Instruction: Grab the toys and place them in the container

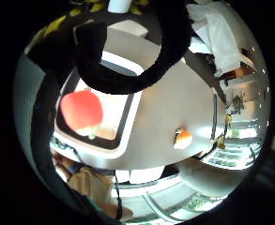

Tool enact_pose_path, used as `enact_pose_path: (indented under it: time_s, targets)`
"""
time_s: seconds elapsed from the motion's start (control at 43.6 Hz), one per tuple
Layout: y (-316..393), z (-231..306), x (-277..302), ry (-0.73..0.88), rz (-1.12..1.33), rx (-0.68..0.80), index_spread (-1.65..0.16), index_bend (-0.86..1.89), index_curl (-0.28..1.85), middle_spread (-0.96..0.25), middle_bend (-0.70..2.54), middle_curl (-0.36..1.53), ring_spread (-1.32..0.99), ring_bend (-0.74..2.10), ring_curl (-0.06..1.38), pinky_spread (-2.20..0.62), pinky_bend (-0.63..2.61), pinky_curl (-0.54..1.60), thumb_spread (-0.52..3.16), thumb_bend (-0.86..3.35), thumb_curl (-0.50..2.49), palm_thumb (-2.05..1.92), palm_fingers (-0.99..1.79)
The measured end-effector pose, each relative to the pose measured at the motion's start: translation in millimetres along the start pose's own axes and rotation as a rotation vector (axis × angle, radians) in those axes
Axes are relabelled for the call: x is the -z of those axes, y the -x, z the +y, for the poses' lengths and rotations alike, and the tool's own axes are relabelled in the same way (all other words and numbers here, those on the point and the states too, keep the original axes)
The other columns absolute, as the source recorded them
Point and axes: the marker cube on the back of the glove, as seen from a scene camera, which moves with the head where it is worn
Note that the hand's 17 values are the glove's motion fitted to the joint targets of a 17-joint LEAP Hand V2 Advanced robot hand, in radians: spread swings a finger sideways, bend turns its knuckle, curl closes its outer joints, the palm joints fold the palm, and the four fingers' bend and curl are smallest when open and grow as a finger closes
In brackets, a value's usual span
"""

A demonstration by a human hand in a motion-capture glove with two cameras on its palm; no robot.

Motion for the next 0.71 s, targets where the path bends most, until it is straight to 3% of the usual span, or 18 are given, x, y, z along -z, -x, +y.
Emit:
enact_pose_path:
  time_s: [0.573, 0.711]
  targets:
    - [-5.0, 1.6, -14.7, 0.042, 0.031, -0.01, -0.35, 0.23, 0.62, -0.07, 0.15, 0.47, -0.09, 0.28, 0.48, -0.01, 1.06, 0.35, 1.3, -0.01, 0.48, 0.22, -0.01]
    - [-4.0, 6.7, -18.2, 0.04, -0.001, -0.17, -0.35, 0.24, 0.61, -0.06, 0.16, 0.45, -0.08, 0.27, 0.48, 0.0, 1.04, 0.35, 1.3, -0.01, 0.46, 0.23, 0.0]
